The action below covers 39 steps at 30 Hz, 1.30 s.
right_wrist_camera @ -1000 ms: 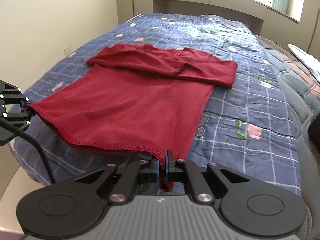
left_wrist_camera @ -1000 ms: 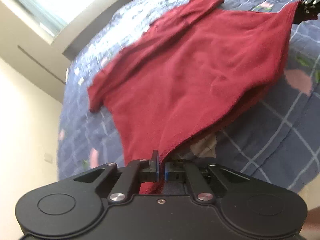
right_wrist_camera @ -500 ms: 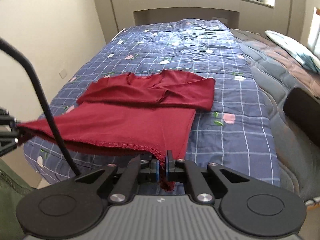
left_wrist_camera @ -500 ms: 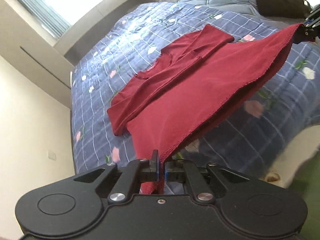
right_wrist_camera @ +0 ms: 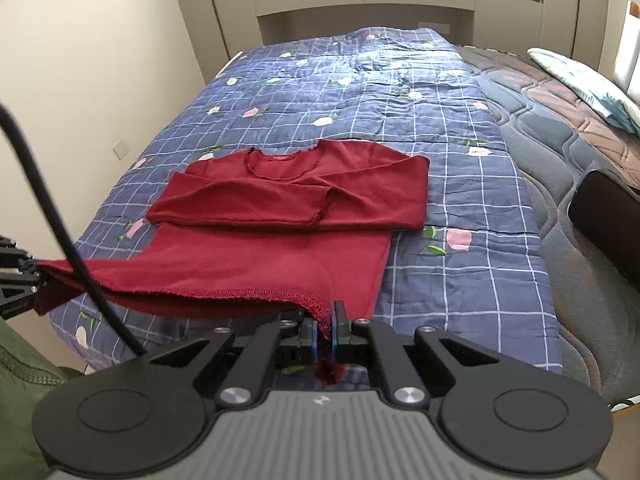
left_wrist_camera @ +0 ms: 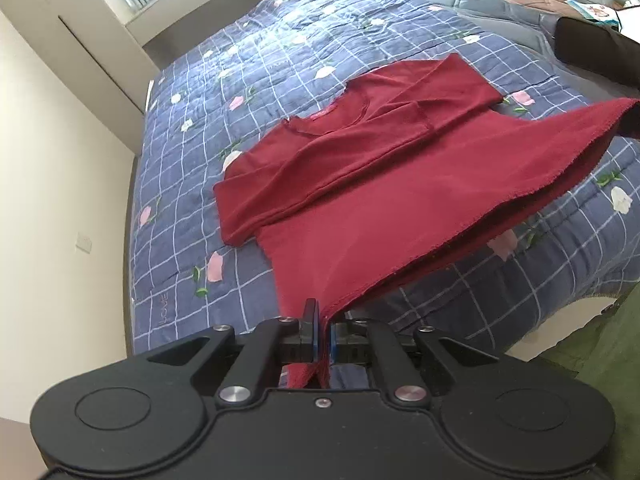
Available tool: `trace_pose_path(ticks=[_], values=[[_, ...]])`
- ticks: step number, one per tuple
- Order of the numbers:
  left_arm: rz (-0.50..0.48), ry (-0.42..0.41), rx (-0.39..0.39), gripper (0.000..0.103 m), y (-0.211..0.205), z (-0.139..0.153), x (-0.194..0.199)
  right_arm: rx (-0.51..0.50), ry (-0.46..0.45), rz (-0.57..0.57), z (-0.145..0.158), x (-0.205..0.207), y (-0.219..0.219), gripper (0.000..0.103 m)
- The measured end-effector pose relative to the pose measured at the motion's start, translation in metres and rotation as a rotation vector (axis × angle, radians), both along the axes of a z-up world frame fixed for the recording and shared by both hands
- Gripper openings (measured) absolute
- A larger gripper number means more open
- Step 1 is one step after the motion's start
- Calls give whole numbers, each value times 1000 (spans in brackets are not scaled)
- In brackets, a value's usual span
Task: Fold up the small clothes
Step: 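Lift the hem with both grippers and fold it over toward the collar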
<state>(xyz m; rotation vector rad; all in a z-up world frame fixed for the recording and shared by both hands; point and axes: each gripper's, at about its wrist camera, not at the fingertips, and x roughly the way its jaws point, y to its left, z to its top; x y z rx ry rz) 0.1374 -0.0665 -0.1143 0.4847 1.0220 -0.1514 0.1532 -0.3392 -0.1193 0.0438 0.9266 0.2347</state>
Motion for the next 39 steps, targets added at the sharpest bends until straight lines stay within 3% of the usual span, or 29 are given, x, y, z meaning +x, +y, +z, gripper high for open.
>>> trace_pose_path(ticks=[9,19,29,35,39], values=[[8,19,-46,5,9,-10,56,-33,3,-22,-2,68,12,7],[15,33,-101,5,28,-10,190,-84,-11,-40,3,202,34,8],[64,120,-149,6,46,-41,327,-212,44,-2,-23,331,67,8],[107,178,-180,6,52,-65,384,-239,114,-1,-49,371,70,8],[123,197,-208,6,55,-74,401,-248,130,2,-55,380,73,9]])
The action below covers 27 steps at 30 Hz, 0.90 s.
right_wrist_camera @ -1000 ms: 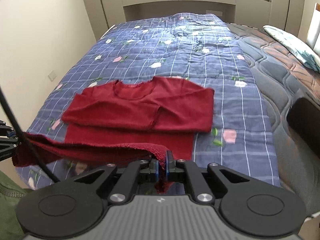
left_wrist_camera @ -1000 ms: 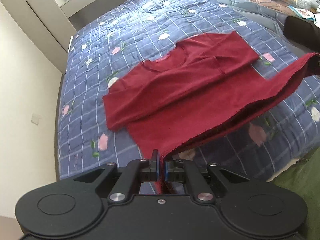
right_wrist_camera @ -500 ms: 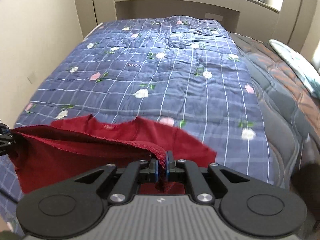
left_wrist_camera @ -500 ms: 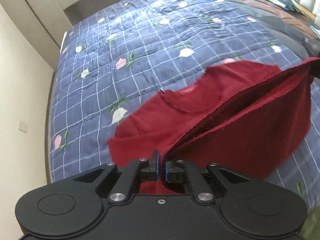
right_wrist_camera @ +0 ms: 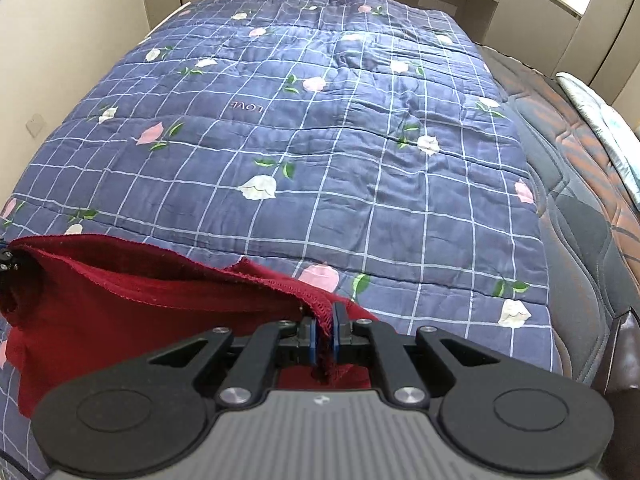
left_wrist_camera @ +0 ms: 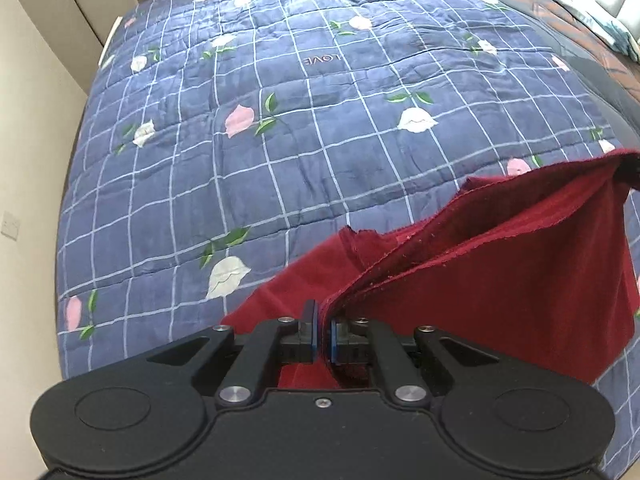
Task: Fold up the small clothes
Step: 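Lift the hem with both grippers and fold it over toward the collar, then open both grippers and withdraw from the folded sweater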
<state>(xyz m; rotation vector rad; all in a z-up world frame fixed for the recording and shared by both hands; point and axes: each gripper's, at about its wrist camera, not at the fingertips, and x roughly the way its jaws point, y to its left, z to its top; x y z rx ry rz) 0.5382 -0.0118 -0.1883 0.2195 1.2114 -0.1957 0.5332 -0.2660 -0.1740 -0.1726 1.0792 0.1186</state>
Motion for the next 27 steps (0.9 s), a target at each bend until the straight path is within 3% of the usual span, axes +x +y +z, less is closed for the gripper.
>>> trace_pose_path(ticks=[4,7,9,11,12,14,20,27], values=[[7,1,-1,8,3,-6,7,-9,16,14,-5,5,6,13],[46,-13,2,21,8,-4,11,-13,27,8,-7,8,9,37],[82,-7,9,42,11,-4,15,-15,27,-10,-5,11,10,66],[111,-1,25,58,14,-3,17,-12,16,-28,-1,12,9,75],[127,-11,40,62,15,-1,17,-12,10,-35,2,11,8,77],[144,-27,60,72,18,4,15,-11,-2,-49,8,9,6,90],[245,-66,43,93,29,25,-4,47,-69,-128,33,-20,-8,102],[327,-54,-7,102,25,44,-52,120,-118,-217,59,-91,-25,103]])
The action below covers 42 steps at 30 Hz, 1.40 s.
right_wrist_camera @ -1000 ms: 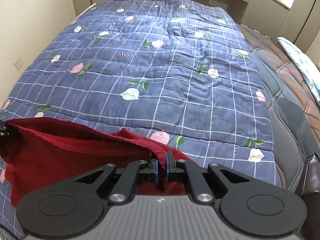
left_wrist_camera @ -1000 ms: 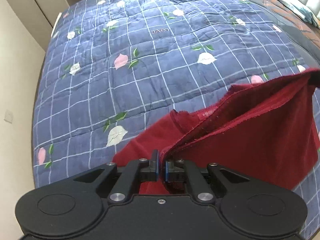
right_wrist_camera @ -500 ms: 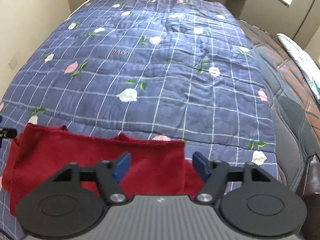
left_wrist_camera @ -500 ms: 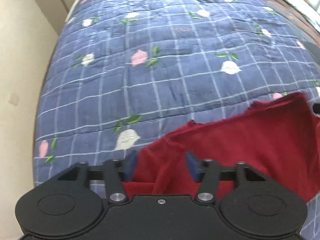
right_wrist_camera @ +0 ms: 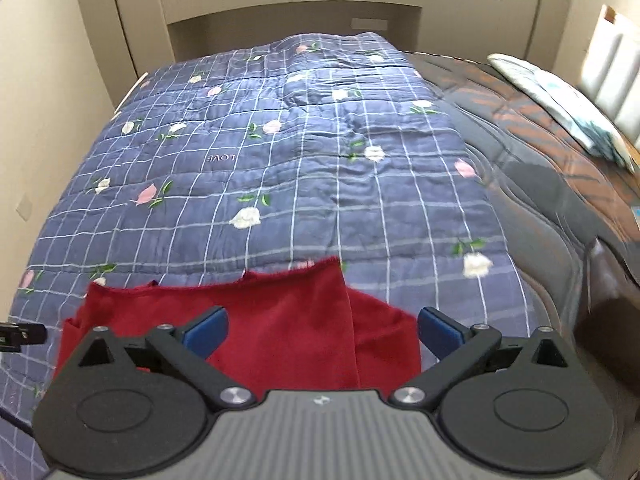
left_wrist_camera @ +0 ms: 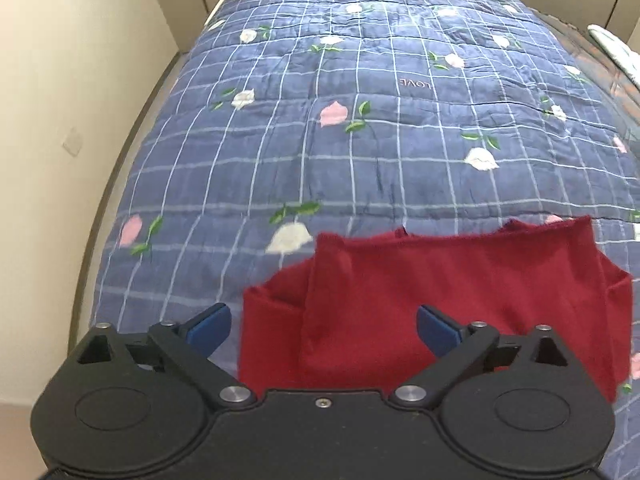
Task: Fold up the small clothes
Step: 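Open both grippers and withdraw from the folded sweater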
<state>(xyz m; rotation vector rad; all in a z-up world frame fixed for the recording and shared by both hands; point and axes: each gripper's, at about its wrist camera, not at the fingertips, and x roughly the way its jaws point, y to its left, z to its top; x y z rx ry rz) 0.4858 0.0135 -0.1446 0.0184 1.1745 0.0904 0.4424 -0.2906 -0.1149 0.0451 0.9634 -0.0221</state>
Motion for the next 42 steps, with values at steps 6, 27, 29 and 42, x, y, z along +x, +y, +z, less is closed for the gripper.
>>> trace_pose_path(ticks=[6,27,29,42], values=[[70,52,-54,102,-17,1,-57,67,27,6,12,-60,-12,103],[344,156,-117,102,-102,2,-263,50,202,126,9,-202,-97,103],[369,185,-121,102,-104,0,-275,43,217,123,10,-207,-101,103],[346,218,-82,102,-104,4,-292,11,267,122,3,-212,-93,103]])
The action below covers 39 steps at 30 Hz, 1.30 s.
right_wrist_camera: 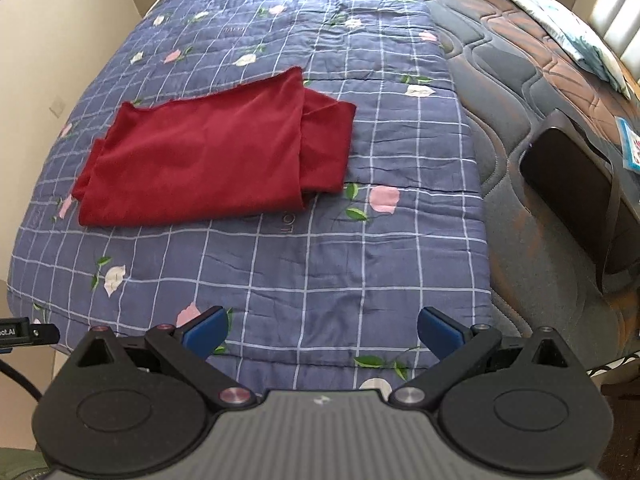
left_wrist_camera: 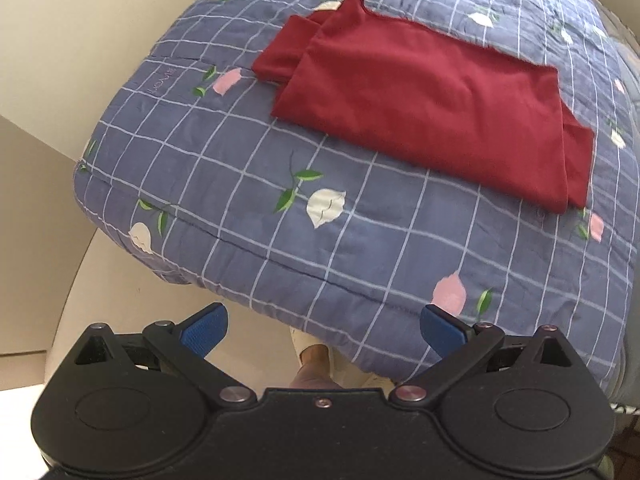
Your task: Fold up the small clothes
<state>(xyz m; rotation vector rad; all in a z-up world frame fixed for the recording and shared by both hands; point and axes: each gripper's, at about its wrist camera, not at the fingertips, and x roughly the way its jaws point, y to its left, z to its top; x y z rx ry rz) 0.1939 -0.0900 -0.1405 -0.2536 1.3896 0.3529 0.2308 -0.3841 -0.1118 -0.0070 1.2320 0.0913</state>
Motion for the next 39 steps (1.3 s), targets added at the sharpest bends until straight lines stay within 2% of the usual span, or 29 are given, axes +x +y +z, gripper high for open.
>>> trace_pose_path(ticks=[4,9,13,19,23,29,32,36,39], values=[[7,13,-9,102,18,-7,0,-1,21,15,-5,10,26,103],[54,17,-36,102,58,-15,10,-23,-2,43,-2,26,69,103],[65,3,-69,102,91,-23,24,-55,8,68,-12,32,112,103],[81,-46,-142,102,131,-35,46,-65,85,176,-31,13,163,103],[80,-79,-169,102,148,-43,63,-85,95,169,-46,8,170,103],[104,-212,-219,102,163,-75,90,-63,34,139,-89,24,157,103],[149,-233,-212,102,166,-95,105,-69,-38,144,-109,45,153,103],[240,-279,-233,102,171,-118,118,-103,-228,161,-127,82,159,103],[264,-323,-252,102,174,-132,127,-128,-357,204,-137,108,171,103]])
